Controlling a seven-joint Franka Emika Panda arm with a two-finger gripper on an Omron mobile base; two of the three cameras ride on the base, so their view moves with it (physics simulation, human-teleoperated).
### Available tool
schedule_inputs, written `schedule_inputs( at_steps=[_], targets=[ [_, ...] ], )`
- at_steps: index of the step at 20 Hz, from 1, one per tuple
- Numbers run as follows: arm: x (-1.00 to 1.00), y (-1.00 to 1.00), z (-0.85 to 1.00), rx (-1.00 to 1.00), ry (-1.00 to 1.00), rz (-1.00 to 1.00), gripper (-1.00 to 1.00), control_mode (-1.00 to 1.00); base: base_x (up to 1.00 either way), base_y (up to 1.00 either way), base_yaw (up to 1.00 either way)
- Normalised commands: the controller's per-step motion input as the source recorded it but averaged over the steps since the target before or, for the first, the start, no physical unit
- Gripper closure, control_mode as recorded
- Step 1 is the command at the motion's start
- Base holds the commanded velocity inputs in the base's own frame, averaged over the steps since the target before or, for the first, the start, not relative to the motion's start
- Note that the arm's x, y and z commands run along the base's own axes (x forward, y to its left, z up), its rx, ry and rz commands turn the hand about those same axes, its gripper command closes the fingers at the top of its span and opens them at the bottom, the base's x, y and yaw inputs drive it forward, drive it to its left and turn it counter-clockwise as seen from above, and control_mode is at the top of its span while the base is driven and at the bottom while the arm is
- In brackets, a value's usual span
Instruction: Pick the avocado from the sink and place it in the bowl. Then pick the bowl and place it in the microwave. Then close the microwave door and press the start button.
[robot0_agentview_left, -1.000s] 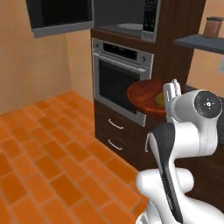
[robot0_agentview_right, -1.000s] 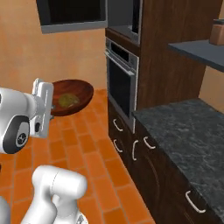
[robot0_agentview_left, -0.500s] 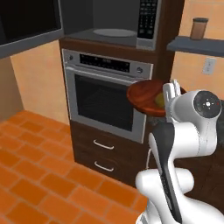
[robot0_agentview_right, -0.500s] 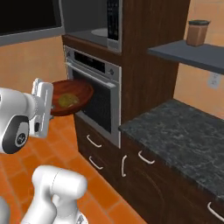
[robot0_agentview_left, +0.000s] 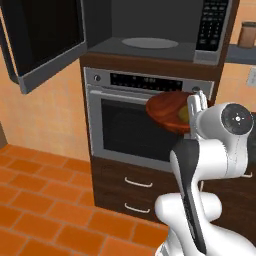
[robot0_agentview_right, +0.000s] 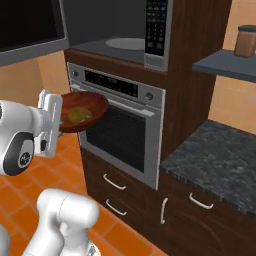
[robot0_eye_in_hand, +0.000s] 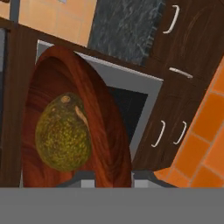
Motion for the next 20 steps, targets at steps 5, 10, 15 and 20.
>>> schedule_inputs(
  at_steps=[5, 10, 15, 20],
  targets=[
    [0.0, 0.0, 0.0, 0.0, 0.0, 0.0, 1.0, 1.0, 0.4, 0.27, -0.07],
    [0.0, 0.0, 0.0, 0.0, 0.0, 0.0, 1.0, 1.0, 0.56, -0.02, 0.0],
    [0.0, 0.0, 0.0, 0.0, 0.0, 0.0, 1.0, 1.0, 0.62, 0.35, -0.04],
    [0.0, 0.0, 0.0, 0.0, 0.0, 0.0, 1.0, 1.0, 0.43, 0.15, -0.01]
  ],
)
